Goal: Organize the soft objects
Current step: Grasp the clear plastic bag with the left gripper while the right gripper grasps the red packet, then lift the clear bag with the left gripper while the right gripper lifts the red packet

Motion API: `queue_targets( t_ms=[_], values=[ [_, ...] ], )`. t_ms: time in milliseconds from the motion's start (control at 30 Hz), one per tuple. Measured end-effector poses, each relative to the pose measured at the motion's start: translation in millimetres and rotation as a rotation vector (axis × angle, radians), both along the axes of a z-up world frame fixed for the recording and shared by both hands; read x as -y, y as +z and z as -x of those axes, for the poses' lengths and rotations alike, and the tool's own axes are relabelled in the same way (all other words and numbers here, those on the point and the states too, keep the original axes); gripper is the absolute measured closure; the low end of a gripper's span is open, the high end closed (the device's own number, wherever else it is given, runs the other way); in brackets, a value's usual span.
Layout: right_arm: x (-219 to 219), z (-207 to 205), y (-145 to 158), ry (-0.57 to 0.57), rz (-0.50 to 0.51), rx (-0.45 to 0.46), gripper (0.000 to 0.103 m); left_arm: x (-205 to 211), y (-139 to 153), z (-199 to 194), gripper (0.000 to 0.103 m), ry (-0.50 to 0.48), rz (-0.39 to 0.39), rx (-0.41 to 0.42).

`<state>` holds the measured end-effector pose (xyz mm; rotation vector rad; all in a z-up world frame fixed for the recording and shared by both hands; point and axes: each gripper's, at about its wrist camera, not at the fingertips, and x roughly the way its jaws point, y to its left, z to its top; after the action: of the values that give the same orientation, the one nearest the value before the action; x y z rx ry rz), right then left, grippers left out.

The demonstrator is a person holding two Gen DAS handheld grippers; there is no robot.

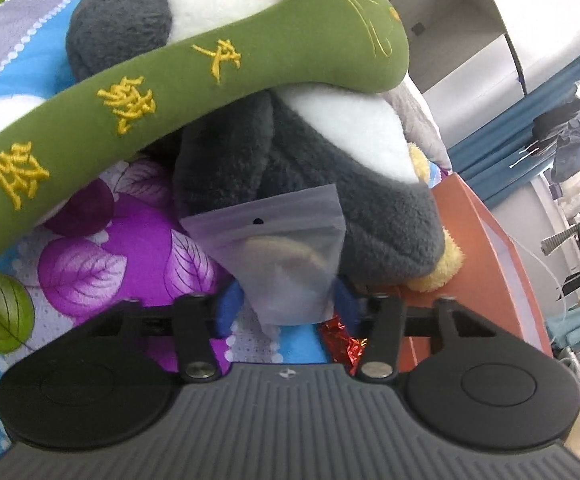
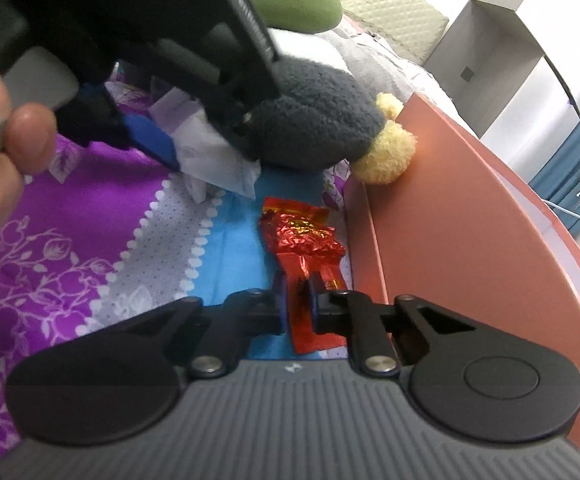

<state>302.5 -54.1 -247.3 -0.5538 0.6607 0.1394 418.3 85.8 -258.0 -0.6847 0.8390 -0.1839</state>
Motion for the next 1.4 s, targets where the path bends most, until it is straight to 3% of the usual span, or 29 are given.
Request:
queue_targets(
  t_ms=[300, 700, 1067, 1267, 1400],
  values=[
    [4.4, 21.6, 18.3, 0.021, -0.050, -0.024, 0.098, 6.3, 20.7, 24.9, 0.067, 0.022, -0.032, -0.008],
    [7.9, 81.8, 35.9, 0.115, -0.068, -0.052, 0.099, -13.1, 56.6, 116.4, 0.067, 0.050, -0.183, -0.061],
    [9.8, 144.5, 51.2, 0.196, -0.055, -0.075, 0.099, -5.6, 80.1, 165.2, 0.067, 0.019, -0.257, -0.109],
    [14.0, 169.4, 60.9, 0.234, -0.115, -0.117, 0.099, 5.3, 87.3, 202.7, 0.067, 0.003, -0.308, -0.131],
    [19.4, 175.4, 62.9, 0.270, -0.188, -0.192, 0.096, 10.2, 88.8, 226.7, 0.067, -0.002, -0.343, -0.152]
  ],
)
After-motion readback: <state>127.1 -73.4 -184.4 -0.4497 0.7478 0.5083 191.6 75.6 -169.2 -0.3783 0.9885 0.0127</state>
